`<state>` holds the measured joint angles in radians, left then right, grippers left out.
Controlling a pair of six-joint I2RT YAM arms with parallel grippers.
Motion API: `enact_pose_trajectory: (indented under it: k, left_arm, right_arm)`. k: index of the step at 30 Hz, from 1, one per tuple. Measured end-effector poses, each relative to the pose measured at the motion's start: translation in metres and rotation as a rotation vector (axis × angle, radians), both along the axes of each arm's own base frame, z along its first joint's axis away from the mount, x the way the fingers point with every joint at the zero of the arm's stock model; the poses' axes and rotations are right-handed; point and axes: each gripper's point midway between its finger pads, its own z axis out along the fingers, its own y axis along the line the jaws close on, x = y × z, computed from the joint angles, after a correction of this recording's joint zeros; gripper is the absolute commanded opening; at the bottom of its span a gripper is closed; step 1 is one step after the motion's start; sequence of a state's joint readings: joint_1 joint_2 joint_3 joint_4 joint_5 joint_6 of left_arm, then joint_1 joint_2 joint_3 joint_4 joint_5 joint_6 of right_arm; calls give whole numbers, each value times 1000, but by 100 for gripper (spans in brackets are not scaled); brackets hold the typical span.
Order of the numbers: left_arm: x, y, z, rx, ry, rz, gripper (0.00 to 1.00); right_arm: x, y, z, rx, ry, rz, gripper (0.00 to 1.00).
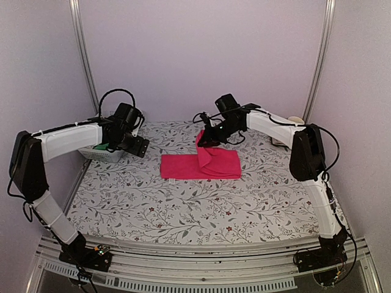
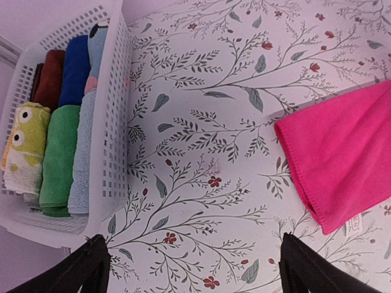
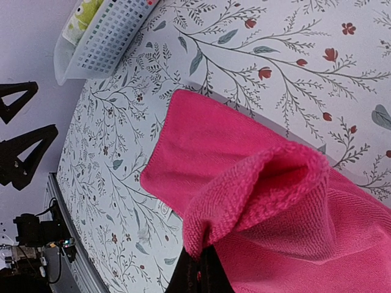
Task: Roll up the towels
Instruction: Fold the towel at the center of the board.
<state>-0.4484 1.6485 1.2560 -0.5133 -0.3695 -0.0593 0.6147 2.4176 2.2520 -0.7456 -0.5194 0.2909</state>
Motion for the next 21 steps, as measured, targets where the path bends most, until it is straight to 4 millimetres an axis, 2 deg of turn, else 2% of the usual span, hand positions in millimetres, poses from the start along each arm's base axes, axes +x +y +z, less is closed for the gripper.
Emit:
enact_pose_trajectory:
  k: [4,12,21]
  left_arm:
    - [-3,0,-5,0,13,-3,97]
    - [-4,-1,-6,-7,19,-10,97]
    - [-4,-1,-6,-7,20,-10,97]
  right_arm:
    - [-1,12,0,38,-2,16,2]
    - [-8,30,-20,71,36,42,2]
    - [-7,48,-17,137,19,59,3]
